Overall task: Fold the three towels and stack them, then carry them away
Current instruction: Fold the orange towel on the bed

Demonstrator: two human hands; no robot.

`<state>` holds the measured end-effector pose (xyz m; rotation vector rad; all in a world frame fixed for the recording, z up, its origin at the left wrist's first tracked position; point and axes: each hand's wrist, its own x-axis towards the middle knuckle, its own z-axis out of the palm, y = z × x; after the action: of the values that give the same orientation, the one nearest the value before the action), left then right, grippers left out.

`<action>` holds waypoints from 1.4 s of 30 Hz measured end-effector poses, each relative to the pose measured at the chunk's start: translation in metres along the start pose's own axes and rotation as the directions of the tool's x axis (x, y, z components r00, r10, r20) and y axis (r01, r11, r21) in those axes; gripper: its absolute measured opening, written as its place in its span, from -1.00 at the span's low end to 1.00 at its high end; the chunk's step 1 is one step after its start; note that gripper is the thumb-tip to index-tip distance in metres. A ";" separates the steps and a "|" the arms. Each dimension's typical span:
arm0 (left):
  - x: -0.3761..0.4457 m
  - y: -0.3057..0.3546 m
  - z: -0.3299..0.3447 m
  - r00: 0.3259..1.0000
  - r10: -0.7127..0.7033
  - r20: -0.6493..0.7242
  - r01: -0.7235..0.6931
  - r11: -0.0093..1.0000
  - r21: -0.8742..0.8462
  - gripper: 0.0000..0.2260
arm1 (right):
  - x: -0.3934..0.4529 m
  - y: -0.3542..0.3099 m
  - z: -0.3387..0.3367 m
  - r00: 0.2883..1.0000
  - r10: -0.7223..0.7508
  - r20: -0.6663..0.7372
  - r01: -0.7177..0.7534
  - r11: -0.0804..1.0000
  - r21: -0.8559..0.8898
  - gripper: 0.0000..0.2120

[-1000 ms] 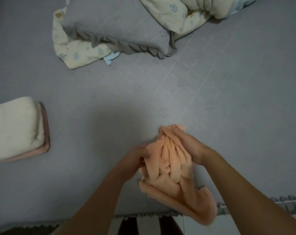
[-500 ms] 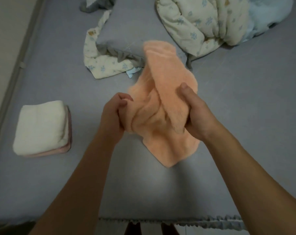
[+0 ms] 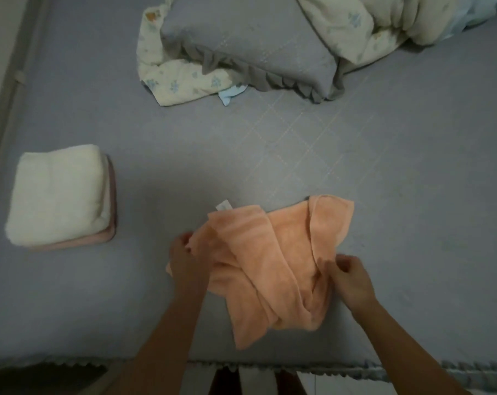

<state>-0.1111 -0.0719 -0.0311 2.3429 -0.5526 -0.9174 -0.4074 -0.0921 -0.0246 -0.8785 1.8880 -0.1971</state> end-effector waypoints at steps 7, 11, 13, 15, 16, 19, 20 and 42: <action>0.044 0.069 0.045 0.812 0.080 0.578 -0.366 0.841 0.398 -0.11 | 0.045 -0.076 0.020 0.995 0.081 -0.064 -0.074 0.992 0.097 -0.31; 0.030 0.054 0.036 0.653 0.003 0.757 -0.563 0.670 0.484 -0.44 | 0.052 -0.133 0.036 0.966 -0.201 0.159 0.218 0.971 -0.095 -0.77; 0.020 0.043 0.014 0.667 -0.002 0.745 -0.513 0.725 0.460 -0.47 | 0.045 -0.165 0.038 0.889 -0.390 0.240 0.375 0.921 0.107 -0.80; 0.006 0.032 -0.018 0.710 0.061 0.701 -0.447 0.809 0.381 -0.50 | 0.039 -0.182 0.035 0.850 -0.488 0.201 0.407 0.848 0.338 -0.69; -0.001 0.026 -0.032 0.710 0.086 0.698 -0.417 0.851 0.319 -0.53 | 0.039 -0.183 0.031 0.860 -0.487 0.152 0.404 0.831 0.381 -0.68; -0.025 0.019 -0.056 0.529 0.031 0.848 -0.277 0.951 0.138 -0.59 | 0.046 -0.164 0.025 0.938 -0.340 0.061 0.315 0.914 0.254 -0.79; -0.027 0.017 -0.058 0.480 -0.003 0.877 -0.238 0.962 0.134 -0.60 | 0.048 -0.156 0.025 0.960 -0.274 0.050 0.259 0.944 0.203 -0.84; 0.097 0.046 -0.034 0.960 -0.039 0.276 0.121 0.951 -0.286 -0.83 | 0.044 -0.200 0.063 0.946 -0.300 0.125 0.320 0.927 -0.196 -0.87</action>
<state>-0.0287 -0.1491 -0.0285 1.9931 -0.3900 -1.2730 -0.2675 -0.2506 0.0114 -1.3137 1.6964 -0.1429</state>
